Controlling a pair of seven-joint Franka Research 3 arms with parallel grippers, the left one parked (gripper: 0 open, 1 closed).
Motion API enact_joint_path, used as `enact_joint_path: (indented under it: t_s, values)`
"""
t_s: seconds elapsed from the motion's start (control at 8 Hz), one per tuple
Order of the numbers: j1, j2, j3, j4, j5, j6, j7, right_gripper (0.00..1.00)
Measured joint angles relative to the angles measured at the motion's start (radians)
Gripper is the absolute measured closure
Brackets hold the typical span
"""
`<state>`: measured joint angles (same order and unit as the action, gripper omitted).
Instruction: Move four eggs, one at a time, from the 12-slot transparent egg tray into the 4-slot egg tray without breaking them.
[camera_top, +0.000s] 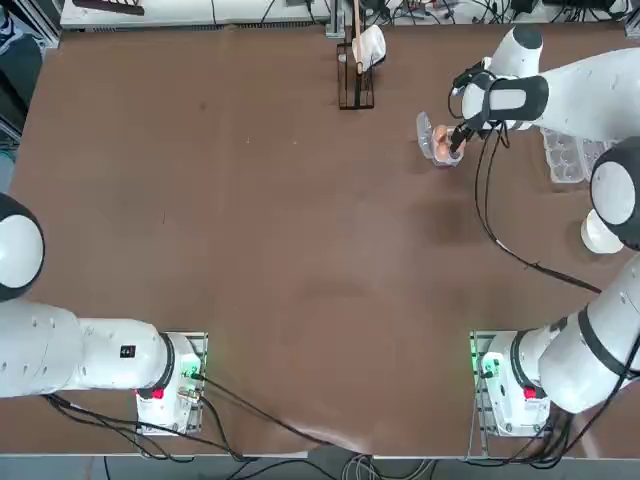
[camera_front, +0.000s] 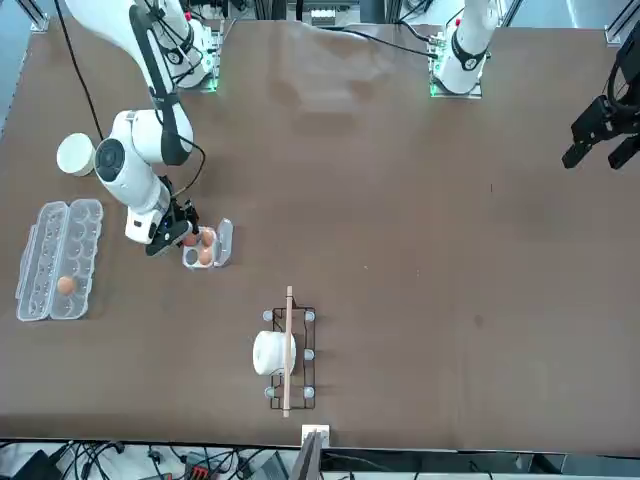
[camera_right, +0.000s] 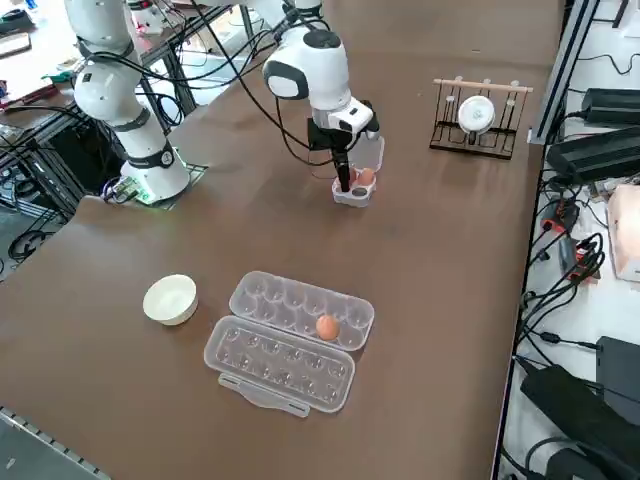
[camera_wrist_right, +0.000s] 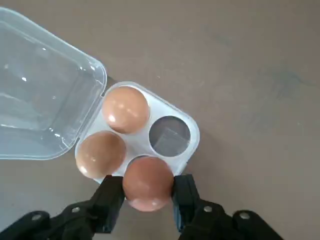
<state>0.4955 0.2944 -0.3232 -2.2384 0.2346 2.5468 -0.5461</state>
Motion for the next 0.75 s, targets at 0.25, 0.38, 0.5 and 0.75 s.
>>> enact_joint_path:
  t_s: [0.25,0.38,0.5,0.75]
  values:
    - [0.000,0.001,0.000,0.000,0.000,0.000,0.001,0.33]
    - [0.001,0.001,0.000,0.000,0.000,0.000,0.001,0.29]
    - [0.004,0.001,0.000,0.001,0.000,0.000,0.001,0.14]
    - [0.004,-0.002,-0.001,0.008,0.000,-0.008,0.001,0.00]
